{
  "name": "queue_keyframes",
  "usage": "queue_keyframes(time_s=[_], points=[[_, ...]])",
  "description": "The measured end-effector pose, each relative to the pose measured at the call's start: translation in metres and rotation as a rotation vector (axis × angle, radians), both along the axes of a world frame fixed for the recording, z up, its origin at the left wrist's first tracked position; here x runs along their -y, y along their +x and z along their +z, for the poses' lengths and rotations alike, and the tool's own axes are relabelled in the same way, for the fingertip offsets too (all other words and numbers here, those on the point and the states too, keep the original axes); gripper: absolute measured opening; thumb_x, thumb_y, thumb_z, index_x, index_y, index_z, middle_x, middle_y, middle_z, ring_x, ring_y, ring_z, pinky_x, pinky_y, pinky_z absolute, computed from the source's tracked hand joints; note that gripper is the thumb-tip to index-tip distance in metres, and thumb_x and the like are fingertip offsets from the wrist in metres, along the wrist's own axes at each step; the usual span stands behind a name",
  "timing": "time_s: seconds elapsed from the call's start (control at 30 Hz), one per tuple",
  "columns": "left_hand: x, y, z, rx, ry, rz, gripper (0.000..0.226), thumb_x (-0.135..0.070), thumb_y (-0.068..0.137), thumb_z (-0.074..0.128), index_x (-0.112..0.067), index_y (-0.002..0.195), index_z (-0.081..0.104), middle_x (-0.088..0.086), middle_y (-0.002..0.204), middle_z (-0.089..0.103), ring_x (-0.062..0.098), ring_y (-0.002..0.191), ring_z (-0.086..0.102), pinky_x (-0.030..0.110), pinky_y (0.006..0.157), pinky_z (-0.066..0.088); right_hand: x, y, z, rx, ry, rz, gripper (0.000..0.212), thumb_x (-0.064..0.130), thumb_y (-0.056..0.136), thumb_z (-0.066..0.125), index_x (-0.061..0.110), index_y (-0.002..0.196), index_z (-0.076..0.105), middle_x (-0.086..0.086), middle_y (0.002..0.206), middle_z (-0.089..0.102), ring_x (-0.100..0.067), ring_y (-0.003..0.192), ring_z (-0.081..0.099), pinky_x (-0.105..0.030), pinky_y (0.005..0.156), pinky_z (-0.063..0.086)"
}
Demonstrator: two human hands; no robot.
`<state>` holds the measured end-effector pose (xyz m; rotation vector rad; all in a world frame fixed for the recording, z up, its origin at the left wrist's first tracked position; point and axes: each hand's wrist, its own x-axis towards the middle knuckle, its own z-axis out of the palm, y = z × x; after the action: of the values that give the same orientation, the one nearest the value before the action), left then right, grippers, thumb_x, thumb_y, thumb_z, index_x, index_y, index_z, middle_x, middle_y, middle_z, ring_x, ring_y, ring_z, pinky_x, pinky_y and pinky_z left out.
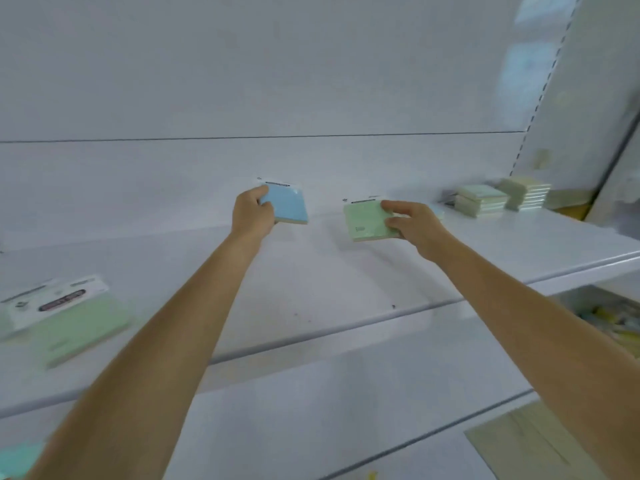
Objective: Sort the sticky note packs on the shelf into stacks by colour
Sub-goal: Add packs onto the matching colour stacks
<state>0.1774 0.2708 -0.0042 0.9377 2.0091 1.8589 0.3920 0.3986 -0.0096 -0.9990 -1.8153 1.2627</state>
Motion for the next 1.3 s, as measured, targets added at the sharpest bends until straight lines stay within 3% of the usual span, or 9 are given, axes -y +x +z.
queue_keyframes(time_s=[0.13,0.3,0.43,0.57,0.7,0.83,0.97,1.13,1.3], points=[[-0.053,0.082,-0.009,0.106,0.078,-0.03,0.047,0.006,0.089,0.039,-0.005,0.134,0.044,0.014,0.135,0.045,0.02,0.103,0.047,0.03,0.083,0.048,-0.049,0.088,0.004,0.005,0.025,-0.047,0.04,-0.004,0.087,0.051,0.007,0.125,0.055,-0.019,0.133,0.051,-0.022,0.098,0.051,-0.053,0.104,0.041],[-0.112,0.156,-0.012,0.194,0.066,-0.091,0.045,0.004,0.088,0.045,-0.006,0.132,0.047,0.007,0.109,0.044,0.02,0.099,0.048,0.026,0.069,0.05,-0.094,0.164,-0.001,-0.009,0.013,-0.129,0.04,-0.005,0.087,0.051,0.007,0.124,0.056,-0.015,0.131,0.051,-0.033,0.113,0.055,-0.055,0.102,0.041],[-0.156,0.182,-0.011,0.156,0.049,-0.099,0.044,0.003,0.087,0.049,-0.006,0.13,0.049,0.003,0.093,0.048,0.02,0.093,0.048,0.02,0.064,0.046,-0.129,0.192,-0.001,0.004,0.028,-0.163,0.04,-0.002,0.089,0.049,0.011,0.126,0.055,-0.009,0.125,0.05,-0.027,0.101,0.053,-0.053,0.103,0.04],[-0.198,0.18,-0.009,0.118,0.037,-0.079,0.043,0.002,0.086,0.052,-0.006,0.128,0.051,-0.007,0.076,0.043,0.019,0.09,0.048,0.02,0.064,0.046,-0.167,0.199,-0.001,-0.036,0.063,-0.167,0.042,-0.003,0.088,0.05,0.012,0.127,0.055,-0.004,0.121,0.047,-0.026,0.108,0.053,-0.049,0.105,0.04],[-0.238,0.176,-0.012,0.055,0.0,-0.083,0.045,-0.001,0.084,0.054,-0.005,0.128,0.052,0.002,0.09,0.05,0.018,0.09,0.048,0.027,0.079,0.042,-0.203,0.204,0.0,-0.097,0.099,-0.167,0.043,-0.005,0.086,0.049,0.008,0.127,0.054,-0.013,0.138,0.047,-0.016,0.105,0.046,-0.036,0.106,0.04],[-0.265,0.176,-0.021,-0.052,-0.064,-0.079,0.045,-0.001,0.085,0.054,-0.002,0.129,0.05,0.014,0.105,0.055,0.02,0.092,0.05,0.025,0.082,0.037,-0.233,0.206,0.006,-0.151,0.113,-0.154,0.043,-0.006,0.087,0.048,0.005,0.128,0.052,-0.01,0.14,0.044,-0.013,0.11,0.044,-0.027,0.1,0.039],[-0.277,0.174,-0.032,-0.135,-0.176,0.001,0.042,-0.005,0.087,0.049,-0.002,0.129,0.051,0.019,0.132,0.054,0.03,0.121,0.052,0.03,0.101,0.038,-0.273,0.203,0.016,-0.244,0.06,-0.184,0.041,-0.004,0.087,0.049,0.01,0.124,0.056,-0.008,0.129,0.055,-0.014,0.097,0.055,-0.016,0.077,0.049],[-0.285,0.175,-0.044,-0.289,-0.416,0.142,0.04,-0.013,0.091,0.043,-0.006,0.129,0.052,0.025,0.133,0.051,0.036,0.127,0.043,0.034,0.107,0.032,-0.322,0.19,0.034,-0.27,0.084,-0.192,0.04,-0.006,0.084,0.049,0.006,0.121,0.058,-0.004,0.112,0.056,-0.017,0.098,0.052,-0.019,0.08,0.043],[-0.284,0.176,-0.045,-0.287,-0.382,0.099,0.038,-0.009,0.09,0.046,0.001,0.126,0.054,0.022,0.133,0.054,0.031,0.124,0.05,0.033,0.105,0.035,-0.344,0.167,0.026,-0.112,0.081,-0.11,0.043,-0.008,0.085,0.044,0.002,0.126,0.054,-0.008,0.113,0.055,-0.018,0.096,0.052,-0.017,0.067,0.044]])
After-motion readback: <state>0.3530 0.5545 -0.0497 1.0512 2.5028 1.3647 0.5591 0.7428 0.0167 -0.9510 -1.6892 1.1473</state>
